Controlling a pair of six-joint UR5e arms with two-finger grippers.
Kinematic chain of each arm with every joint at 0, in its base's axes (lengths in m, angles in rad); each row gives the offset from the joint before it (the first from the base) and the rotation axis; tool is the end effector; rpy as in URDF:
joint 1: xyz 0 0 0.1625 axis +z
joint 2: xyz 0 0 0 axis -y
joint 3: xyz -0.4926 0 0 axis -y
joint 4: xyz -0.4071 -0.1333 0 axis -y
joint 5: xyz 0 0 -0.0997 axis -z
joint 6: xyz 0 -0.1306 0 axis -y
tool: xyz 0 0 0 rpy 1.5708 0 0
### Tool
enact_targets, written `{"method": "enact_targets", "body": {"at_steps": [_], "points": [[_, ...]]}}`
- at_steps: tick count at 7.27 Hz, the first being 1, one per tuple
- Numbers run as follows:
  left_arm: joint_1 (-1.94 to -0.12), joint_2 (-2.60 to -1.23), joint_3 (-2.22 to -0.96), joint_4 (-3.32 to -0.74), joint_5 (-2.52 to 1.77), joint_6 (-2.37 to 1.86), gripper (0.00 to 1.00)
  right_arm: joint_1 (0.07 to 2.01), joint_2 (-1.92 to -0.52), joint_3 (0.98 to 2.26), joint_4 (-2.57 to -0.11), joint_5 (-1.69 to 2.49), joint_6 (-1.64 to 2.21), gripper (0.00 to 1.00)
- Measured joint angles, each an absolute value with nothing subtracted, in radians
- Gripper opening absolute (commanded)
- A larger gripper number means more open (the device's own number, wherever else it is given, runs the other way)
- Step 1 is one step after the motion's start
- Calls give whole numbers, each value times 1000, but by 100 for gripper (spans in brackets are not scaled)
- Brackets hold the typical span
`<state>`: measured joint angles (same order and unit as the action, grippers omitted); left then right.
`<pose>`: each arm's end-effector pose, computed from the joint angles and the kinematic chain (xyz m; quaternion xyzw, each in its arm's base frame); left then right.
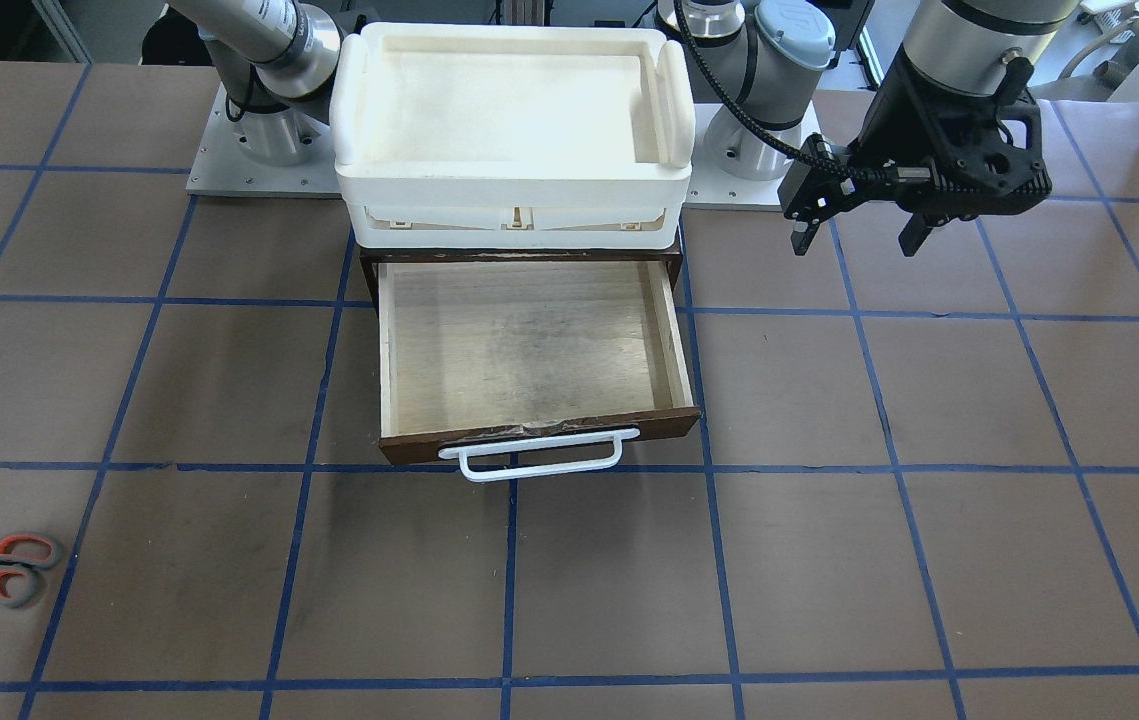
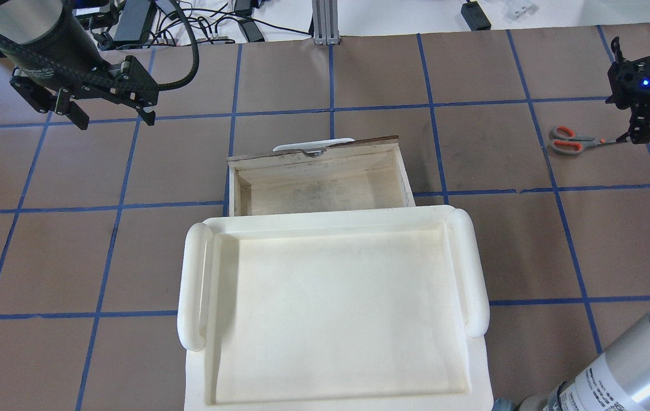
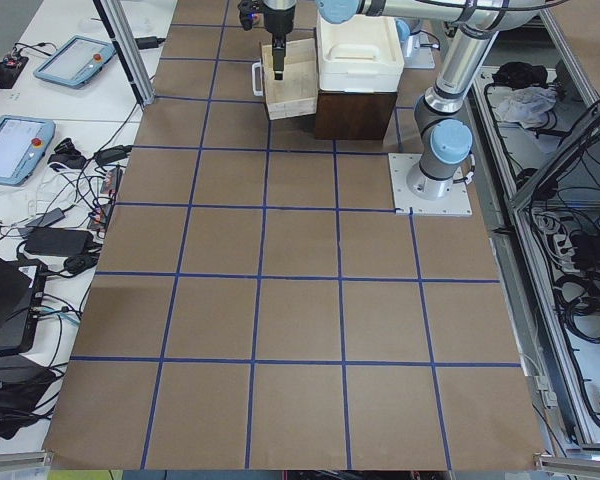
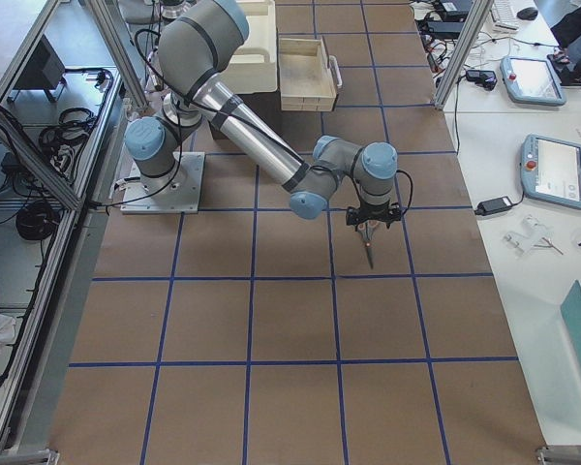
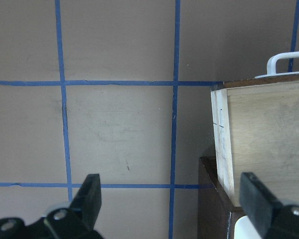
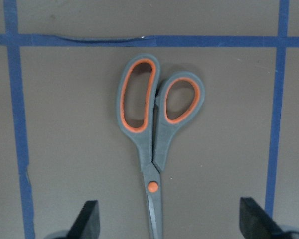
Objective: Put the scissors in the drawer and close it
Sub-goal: 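Move the right gripper over the grey-and-orange scissors and lower it, then close the right gripper on the scissors' blade end and lift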
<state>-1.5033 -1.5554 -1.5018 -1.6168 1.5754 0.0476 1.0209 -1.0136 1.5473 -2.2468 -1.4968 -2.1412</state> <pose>-0.0985 -0.5105 0.5627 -0.0100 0.9998 -0.0190 0.0034 -0.2586 -0.6955 0.2587 0.7139 -0.6957 0.0518 0.0610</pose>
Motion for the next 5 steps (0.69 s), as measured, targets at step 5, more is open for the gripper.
{"method": "enact_targets", "body": {"at_steps": [5], "points": [[-1503,-1555,-1502,-1617,1575,48,100,1019,-935,1528,-2258,-1495,-2230,96]]}}
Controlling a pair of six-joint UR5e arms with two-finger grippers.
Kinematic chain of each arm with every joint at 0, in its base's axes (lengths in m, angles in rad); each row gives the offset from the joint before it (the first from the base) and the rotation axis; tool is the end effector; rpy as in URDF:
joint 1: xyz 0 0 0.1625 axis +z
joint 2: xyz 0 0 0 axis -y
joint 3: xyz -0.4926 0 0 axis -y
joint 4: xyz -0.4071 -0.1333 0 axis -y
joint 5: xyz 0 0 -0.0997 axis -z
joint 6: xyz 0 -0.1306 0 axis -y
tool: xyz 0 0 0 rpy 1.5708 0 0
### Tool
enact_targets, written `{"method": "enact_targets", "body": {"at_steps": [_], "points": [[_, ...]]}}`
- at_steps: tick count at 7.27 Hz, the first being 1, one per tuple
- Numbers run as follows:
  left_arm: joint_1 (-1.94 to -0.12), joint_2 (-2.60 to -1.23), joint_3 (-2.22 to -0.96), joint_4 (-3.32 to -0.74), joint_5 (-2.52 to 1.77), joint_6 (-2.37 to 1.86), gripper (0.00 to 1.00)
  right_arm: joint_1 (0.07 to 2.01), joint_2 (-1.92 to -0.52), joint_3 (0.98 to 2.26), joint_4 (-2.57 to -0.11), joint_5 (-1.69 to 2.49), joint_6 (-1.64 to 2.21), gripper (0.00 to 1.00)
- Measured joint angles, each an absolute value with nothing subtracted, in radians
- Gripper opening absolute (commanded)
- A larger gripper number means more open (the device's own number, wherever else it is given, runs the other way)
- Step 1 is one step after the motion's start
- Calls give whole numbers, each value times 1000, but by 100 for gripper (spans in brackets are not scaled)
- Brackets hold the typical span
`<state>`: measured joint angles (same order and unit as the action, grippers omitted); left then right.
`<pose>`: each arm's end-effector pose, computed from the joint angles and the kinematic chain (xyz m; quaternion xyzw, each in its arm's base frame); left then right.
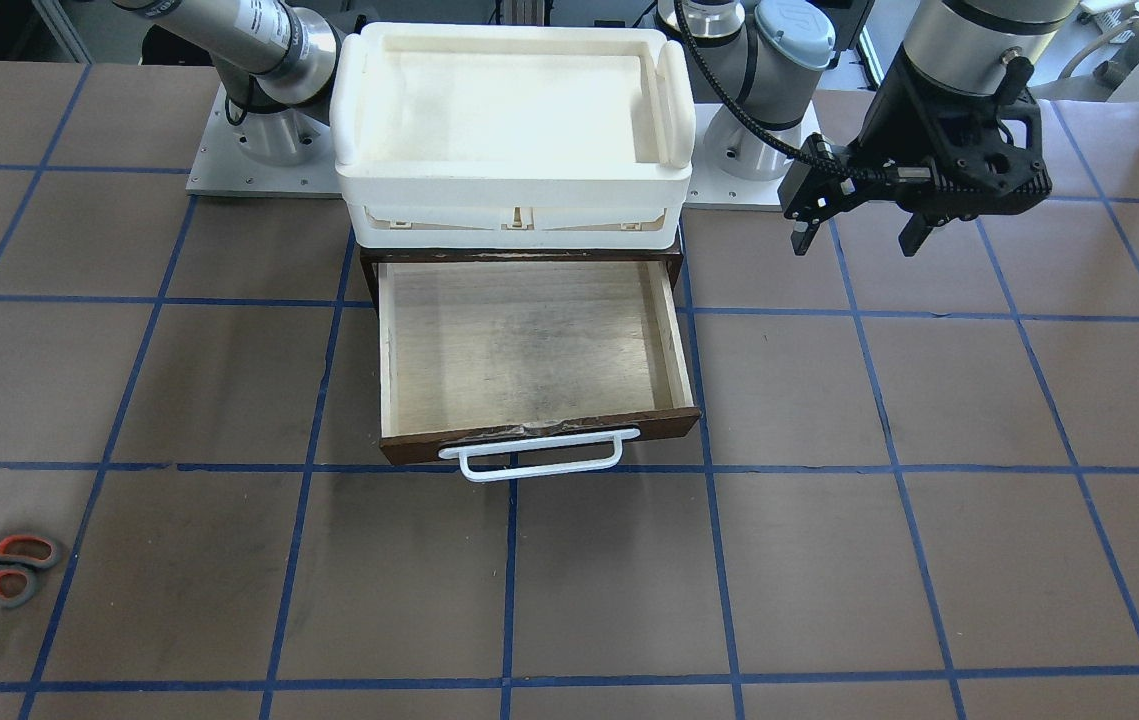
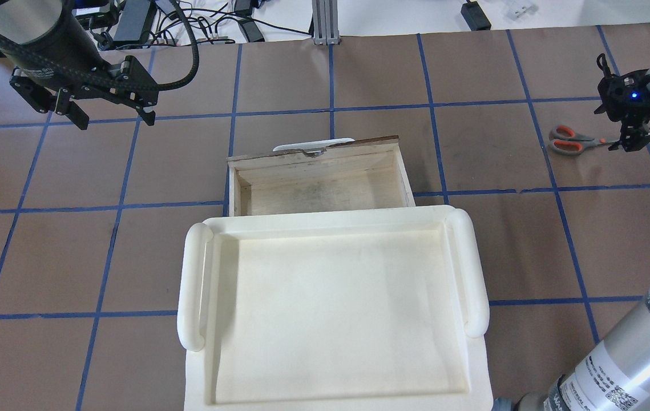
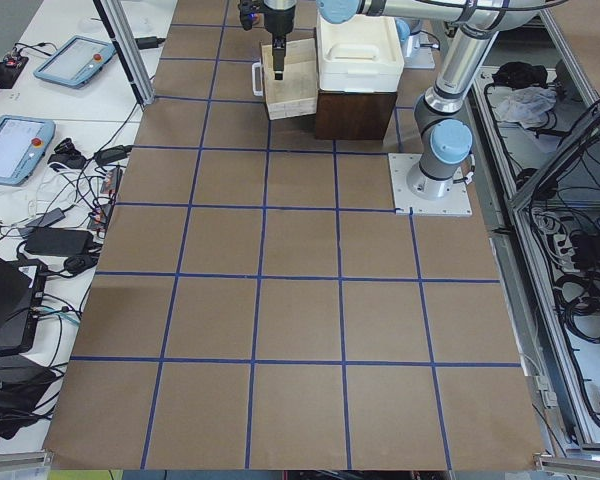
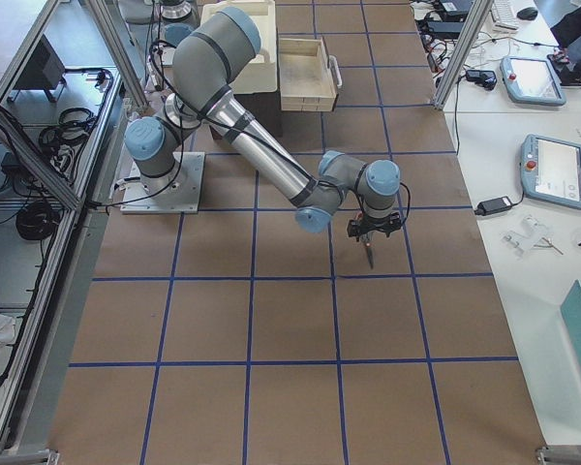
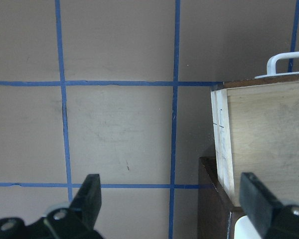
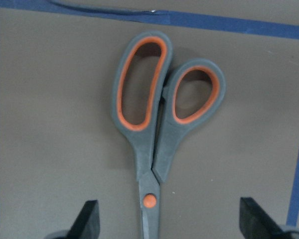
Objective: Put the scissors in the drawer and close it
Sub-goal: 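Close the right gripper on the scissors' blade end and lift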
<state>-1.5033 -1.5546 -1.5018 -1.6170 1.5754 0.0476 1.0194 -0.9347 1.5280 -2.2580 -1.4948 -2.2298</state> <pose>-0.0985 -0.5102 0.5631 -0.0100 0.9998 -0.0193 0.0034 -0.2665 -0.7067 0.2108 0.7439 -0.6655 0.0457 0.0393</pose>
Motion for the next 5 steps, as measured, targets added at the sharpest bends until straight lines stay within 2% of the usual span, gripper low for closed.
{"method": "enact_targets", "body": {"at_steps": [5], "points": [[-1503,-1554,-1502,-1617,1574,48,100,1027,-912,1525,-2238,-1508,-2262,92]]}}
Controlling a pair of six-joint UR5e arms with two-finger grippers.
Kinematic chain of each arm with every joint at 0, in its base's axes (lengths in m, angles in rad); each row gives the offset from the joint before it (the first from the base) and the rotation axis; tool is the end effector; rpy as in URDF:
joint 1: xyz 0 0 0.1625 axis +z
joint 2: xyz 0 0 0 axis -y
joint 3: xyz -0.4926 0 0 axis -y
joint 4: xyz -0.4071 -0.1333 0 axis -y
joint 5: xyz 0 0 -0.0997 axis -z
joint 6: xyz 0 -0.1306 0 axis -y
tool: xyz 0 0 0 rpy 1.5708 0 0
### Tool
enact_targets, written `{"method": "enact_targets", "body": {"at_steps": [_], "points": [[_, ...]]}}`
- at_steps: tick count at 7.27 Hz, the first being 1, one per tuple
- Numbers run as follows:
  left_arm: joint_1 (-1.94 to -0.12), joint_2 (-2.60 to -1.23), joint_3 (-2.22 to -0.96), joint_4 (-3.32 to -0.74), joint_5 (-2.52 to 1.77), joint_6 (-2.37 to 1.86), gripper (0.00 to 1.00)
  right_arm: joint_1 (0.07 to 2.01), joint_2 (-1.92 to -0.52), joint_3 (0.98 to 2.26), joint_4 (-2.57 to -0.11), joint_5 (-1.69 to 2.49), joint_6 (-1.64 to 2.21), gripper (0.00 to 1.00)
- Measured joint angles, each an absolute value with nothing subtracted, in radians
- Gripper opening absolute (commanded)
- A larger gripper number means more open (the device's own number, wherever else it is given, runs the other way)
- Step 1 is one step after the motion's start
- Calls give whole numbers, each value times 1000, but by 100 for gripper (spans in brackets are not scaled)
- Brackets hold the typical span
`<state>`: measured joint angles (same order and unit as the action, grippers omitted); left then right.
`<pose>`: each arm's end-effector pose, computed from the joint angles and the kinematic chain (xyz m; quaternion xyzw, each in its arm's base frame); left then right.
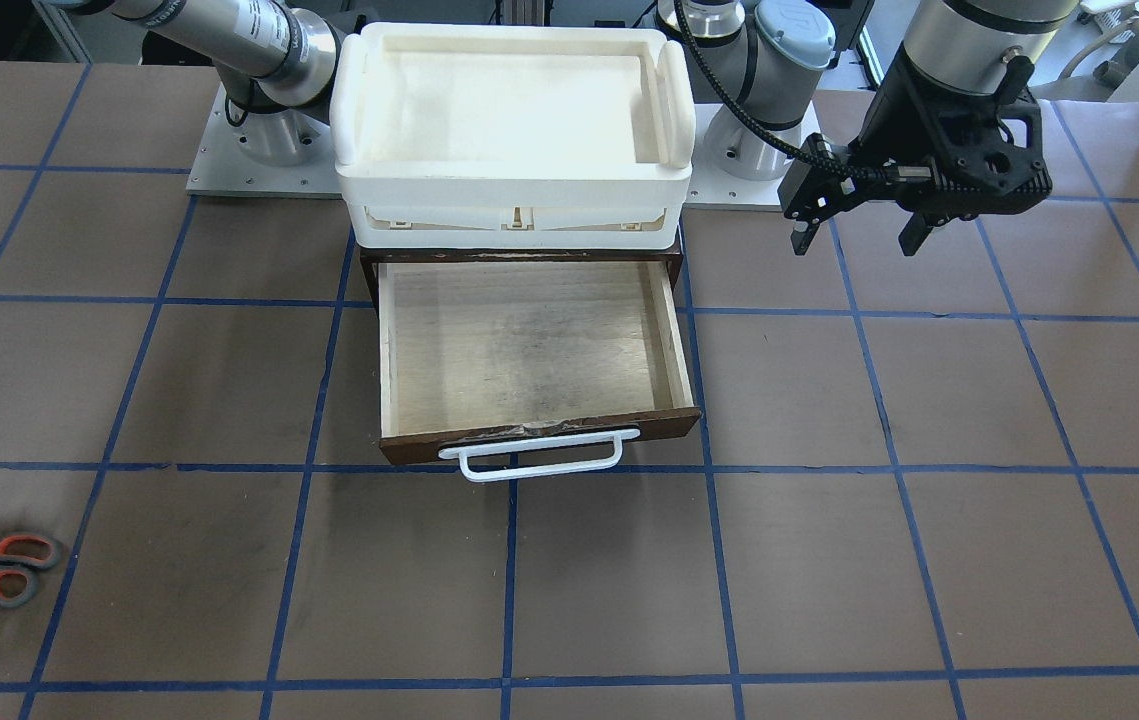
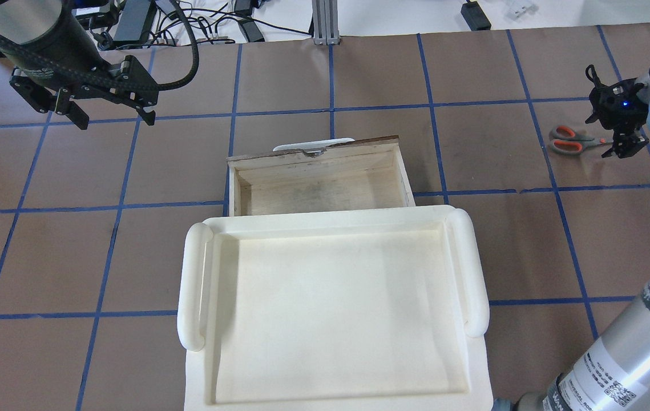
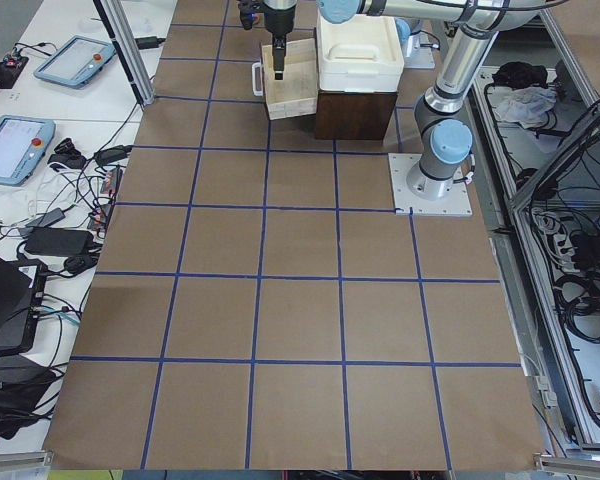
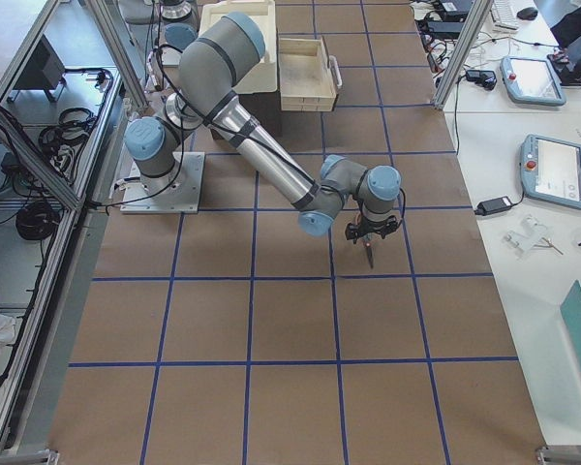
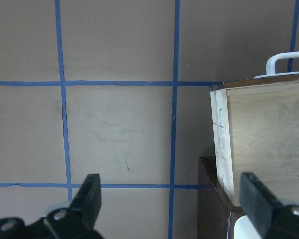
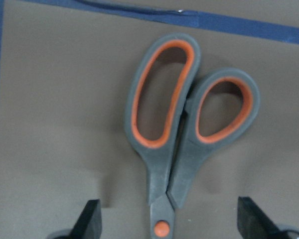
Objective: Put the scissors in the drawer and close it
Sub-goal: 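Close the right gripper on the scissors' blade end and lift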
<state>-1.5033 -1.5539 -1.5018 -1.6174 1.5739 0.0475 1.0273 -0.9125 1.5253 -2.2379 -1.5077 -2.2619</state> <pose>-0.0987 -0.5098 0.5634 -0.0100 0.9998 -0.0195 0.0027 -0.2621 -0.7074 0.1933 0.7572 -0.6518 0.0356 0.0215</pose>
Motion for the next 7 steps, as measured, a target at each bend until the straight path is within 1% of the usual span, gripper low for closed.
{"method": "enact_targets", "body": {"at_steps": [3,4,5,6,7], "points": [[-1503,-1554,-1502,-1617,1574,48,100,1031,-912,1525,-2207,-1508,-2263,92],[-1503,-1555,-1502,-1617,1574,48,100,1033,-912,1525,-2203,-1509,-2263,78],[-1503,-1555,-1502,-1618,1574,48,100,1033,-912,1526,-2202,-1509,-2263,56],[-1503,-1555,-1502,-1617,1574,48,100,1033,-911,1526,-2202,-1509,-2265,47],[-1503,-1555,-1502,-1617,1574,48,100,1033,-911,1525,-2202,-1509,-2274,34]]}}
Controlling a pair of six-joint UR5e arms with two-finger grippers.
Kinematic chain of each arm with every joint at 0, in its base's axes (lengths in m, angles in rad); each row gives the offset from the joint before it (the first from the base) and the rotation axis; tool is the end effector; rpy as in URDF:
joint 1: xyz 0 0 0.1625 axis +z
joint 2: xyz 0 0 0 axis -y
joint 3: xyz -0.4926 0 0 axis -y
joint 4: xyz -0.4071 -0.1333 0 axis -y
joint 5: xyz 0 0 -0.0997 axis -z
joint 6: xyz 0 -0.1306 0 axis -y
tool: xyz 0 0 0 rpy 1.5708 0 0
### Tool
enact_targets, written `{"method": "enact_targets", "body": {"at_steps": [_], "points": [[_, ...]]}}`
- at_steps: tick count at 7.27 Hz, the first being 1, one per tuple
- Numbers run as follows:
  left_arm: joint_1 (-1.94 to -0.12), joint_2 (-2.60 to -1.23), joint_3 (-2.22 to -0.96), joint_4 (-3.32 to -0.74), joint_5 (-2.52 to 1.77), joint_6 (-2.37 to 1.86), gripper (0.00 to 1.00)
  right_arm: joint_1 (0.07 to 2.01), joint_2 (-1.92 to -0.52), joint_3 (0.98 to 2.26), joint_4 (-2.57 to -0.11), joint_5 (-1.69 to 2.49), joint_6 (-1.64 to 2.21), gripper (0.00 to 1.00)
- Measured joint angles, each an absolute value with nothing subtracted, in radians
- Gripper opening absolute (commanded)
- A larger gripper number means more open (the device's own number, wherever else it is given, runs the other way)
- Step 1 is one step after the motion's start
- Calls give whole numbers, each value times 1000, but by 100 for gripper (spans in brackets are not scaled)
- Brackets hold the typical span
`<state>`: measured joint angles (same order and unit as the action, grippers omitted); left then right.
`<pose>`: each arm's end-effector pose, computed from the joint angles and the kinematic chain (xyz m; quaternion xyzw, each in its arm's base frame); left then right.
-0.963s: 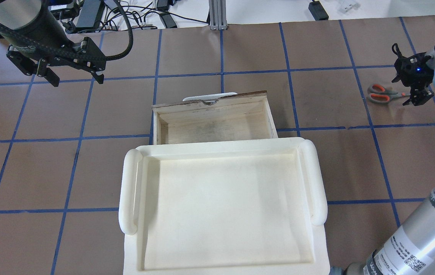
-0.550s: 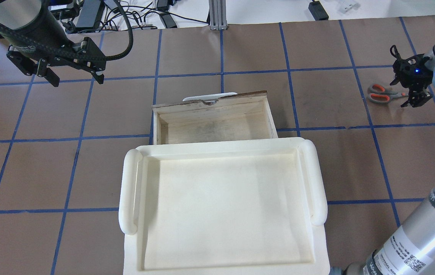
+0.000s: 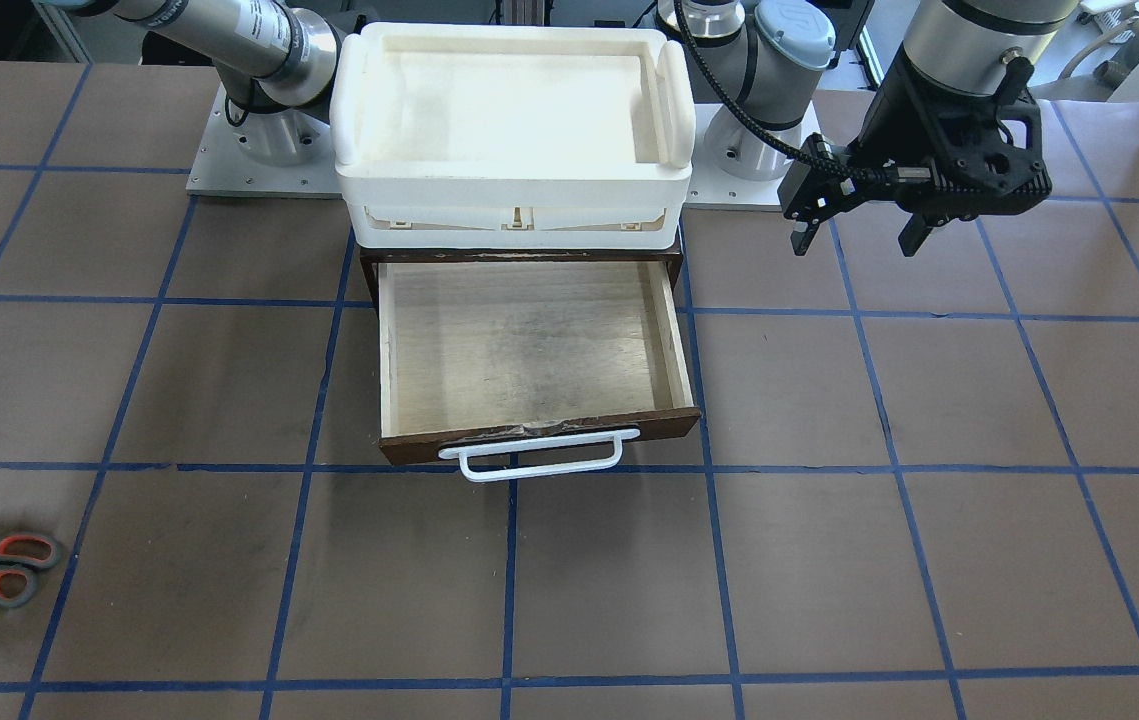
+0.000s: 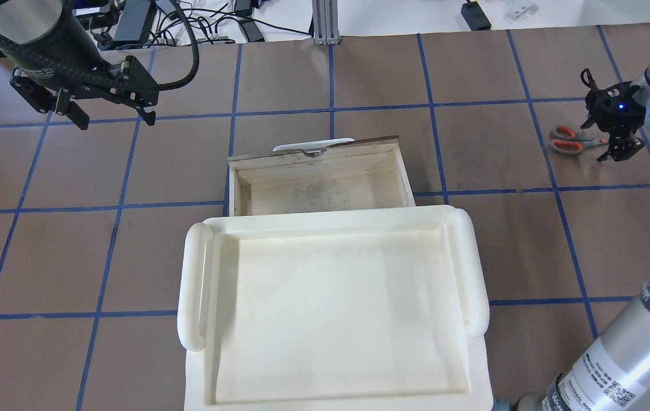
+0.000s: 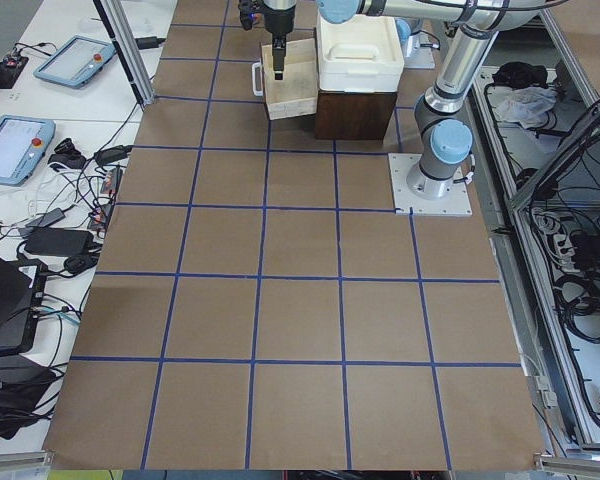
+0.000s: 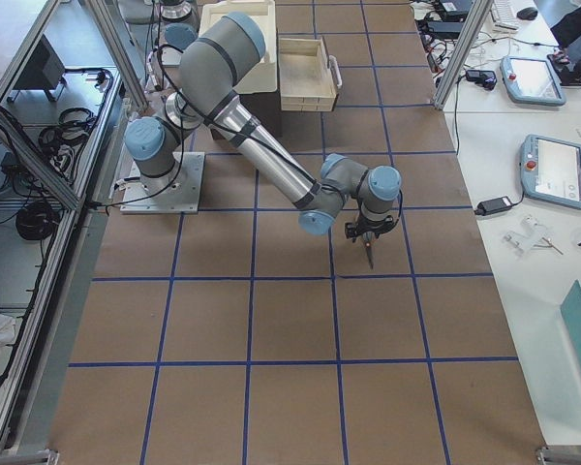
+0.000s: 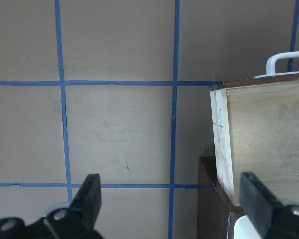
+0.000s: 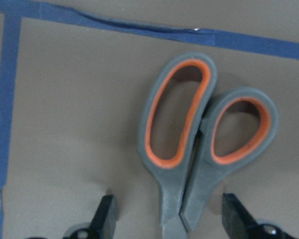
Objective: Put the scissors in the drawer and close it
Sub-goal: 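Close the right gripper on the scissors' blade end and lift, then carry the scissors with the right gripper over the open drawer and lower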
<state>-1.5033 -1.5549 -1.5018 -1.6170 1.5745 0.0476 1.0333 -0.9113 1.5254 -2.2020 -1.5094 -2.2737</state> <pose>-0.0986 -0.5103 0.5629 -0.0100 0.9998 -0.0192 0.0030 -0.2557 -0.7050 0.1886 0.7629 -0.6457 0.0317 0.0034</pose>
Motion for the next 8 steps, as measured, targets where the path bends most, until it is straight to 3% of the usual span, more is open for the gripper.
{"method": "enact_targets", "body": {"at_steps": [1,3,8], "points": [[-1503,-1555,-1502,-1617,1574,48,100,1033,-911,1525,-2203,-1509,-2285,17],[-1503,-1555,-1502,-1617,1575,48,100,1033,-912,1524,-2201,-1510,-2317,0],[-1503,-1554,-1502,-1617,1574,48,100,1088,-975,1523,-2191,-1527,-2328,0]]}}
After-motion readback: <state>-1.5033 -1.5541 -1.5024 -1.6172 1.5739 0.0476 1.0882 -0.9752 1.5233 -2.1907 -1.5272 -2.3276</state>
